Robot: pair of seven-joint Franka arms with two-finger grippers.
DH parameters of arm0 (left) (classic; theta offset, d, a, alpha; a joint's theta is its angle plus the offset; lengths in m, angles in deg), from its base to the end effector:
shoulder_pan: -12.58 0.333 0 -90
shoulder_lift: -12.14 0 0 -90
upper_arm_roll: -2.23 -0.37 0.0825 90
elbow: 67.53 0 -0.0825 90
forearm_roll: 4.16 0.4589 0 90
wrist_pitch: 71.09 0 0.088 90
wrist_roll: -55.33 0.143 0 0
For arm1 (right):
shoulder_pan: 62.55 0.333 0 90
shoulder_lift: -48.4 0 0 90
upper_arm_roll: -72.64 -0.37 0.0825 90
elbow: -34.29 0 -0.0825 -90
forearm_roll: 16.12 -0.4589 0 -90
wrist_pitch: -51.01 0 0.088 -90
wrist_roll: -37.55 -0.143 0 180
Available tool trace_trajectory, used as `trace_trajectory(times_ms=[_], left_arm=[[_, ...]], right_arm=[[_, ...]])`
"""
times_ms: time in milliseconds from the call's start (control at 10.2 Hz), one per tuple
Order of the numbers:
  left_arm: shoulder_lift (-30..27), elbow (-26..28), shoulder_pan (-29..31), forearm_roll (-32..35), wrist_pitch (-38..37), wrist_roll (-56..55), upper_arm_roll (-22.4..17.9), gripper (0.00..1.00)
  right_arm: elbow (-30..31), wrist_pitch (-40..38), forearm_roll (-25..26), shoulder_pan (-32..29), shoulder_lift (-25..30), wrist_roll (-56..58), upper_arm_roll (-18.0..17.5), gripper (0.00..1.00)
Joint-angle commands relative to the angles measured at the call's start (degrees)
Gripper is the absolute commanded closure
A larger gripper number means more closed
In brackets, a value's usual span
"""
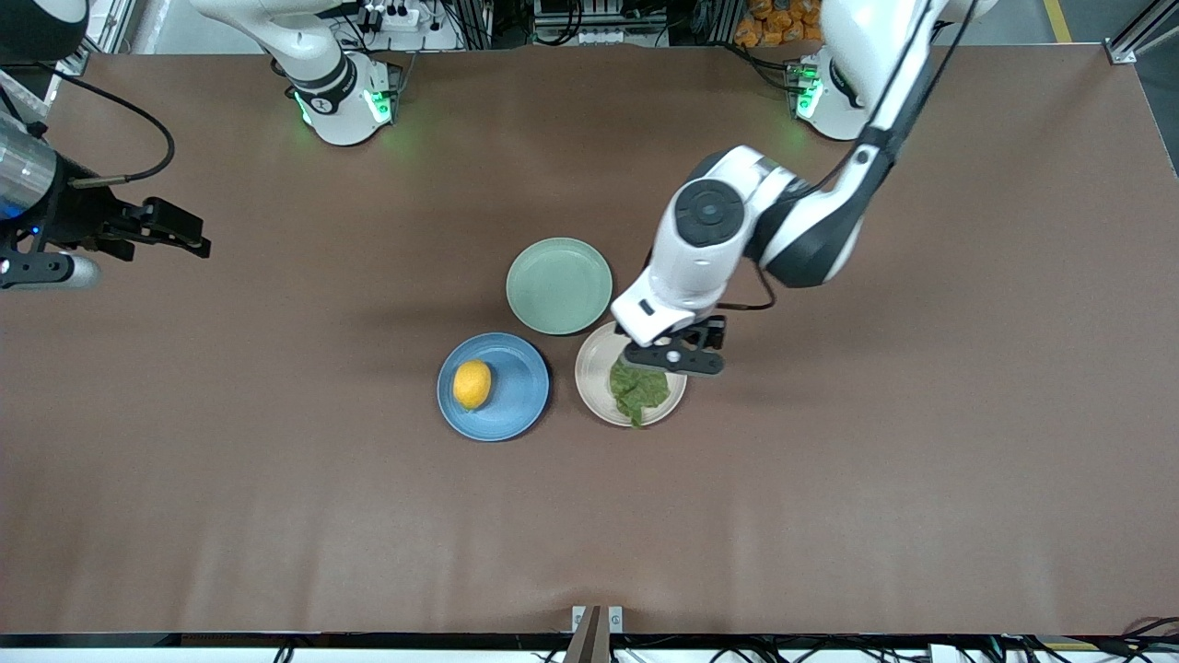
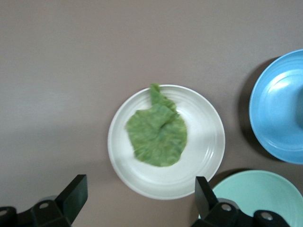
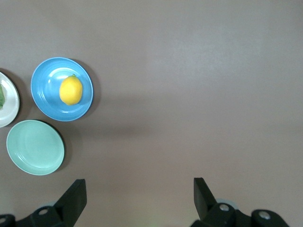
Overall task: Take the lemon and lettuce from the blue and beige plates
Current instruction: 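Lower the left gripper onto the lettuce while the right gripper reaches the lemon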
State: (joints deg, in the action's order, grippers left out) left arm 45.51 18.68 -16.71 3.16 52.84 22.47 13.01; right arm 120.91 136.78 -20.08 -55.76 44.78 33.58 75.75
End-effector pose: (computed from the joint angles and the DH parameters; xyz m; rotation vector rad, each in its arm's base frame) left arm 0.6407 -0.4978 0.3122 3.0839 -0.2438 0.1152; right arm 0.6394 0.0525 0.6286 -3.0787 0.0041 0.1265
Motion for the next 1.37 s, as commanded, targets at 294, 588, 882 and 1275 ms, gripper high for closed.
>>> trace_trajectory(times_ms=[294,588,882,1275], left_arm=[[7.7,-1.2,-1.5,6.2,9.2,-2.1,-0.8,0.06],[10.7,-2.4,-4.8,6.5,12.2,-5.1,-4.0,0.07],[13.4,-3.6,-5.4,6.5,13.8,-7.9,-4.7,0.08],[15.0,-3.7,-5.5,6.5,15.8,-7.9,-5.4,0.21]], right_arm=[[0.9,9.3,-0.9,5.8,-5.2,-13.5,-1.3,0.0],[1.0,21.2,-0.9,7.7,-16.6,-22.9,-6.2,0.0],[1.1,28.7,-1.4,10.0,-26.1,-27.4,-8.0,0.0],[1.1,34.5,-1.3,13.6,-33.0,-27.8,-8.0,0.0]])
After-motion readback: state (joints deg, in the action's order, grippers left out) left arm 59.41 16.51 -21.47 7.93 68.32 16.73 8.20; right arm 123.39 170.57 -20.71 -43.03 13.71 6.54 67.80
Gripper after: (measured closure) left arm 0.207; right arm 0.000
